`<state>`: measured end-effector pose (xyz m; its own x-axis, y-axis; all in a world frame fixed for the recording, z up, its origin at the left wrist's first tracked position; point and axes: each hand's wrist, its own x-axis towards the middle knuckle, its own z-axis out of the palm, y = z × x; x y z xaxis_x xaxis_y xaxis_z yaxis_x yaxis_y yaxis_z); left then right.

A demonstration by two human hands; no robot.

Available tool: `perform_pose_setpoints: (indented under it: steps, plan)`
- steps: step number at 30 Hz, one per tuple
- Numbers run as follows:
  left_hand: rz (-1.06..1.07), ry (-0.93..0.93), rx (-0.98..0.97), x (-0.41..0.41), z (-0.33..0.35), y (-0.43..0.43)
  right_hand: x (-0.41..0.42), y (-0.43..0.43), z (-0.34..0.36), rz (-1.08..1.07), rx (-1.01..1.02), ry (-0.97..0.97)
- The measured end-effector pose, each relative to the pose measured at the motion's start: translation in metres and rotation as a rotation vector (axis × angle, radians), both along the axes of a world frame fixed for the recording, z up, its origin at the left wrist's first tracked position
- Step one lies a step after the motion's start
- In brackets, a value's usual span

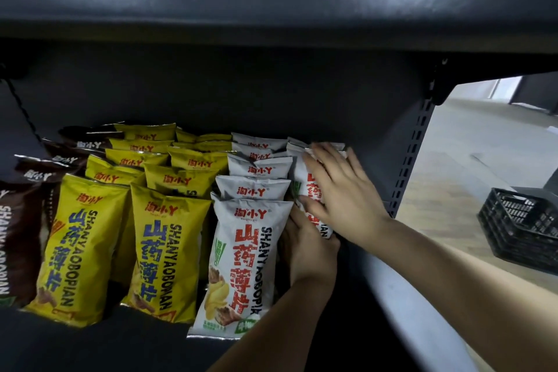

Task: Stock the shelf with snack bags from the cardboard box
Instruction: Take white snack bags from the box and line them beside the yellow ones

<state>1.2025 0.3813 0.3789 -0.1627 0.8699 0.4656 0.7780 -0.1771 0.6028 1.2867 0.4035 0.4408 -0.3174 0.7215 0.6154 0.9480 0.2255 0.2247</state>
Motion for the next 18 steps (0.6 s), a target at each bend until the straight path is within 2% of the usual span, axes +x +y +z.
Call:
perform_pose_setpoints:
  steps: [3,7,11,14,18]
  plan:
    - [0.002,0.035,-0.002,0.000,-0.001,0.001,0.001,0.009,-0.006,-0.094,-0.028,-0.118]
    - [0.025,0.076,-0.036,0.001,-0.002,0.003,0.000,0.011,-0.006,-0.141,-0.038,-0.135]
    - [0.033,0.034,-0.075,0.000,-0.002,-0.003,-0.006,0.004,0.000,-0.184,-0.064,-0.159]
    - [-0.083,-0.060,-0.080,-0.005,0.004,-0.022,-0.011,-0.004,0.006,-0.175,-0.033,-0.157]
    - [-0.319,-0.035,-0.028,-0.019,0.013,-0.062,-0.018,-0.019,0.021,-0.093,0.034,-0.016]
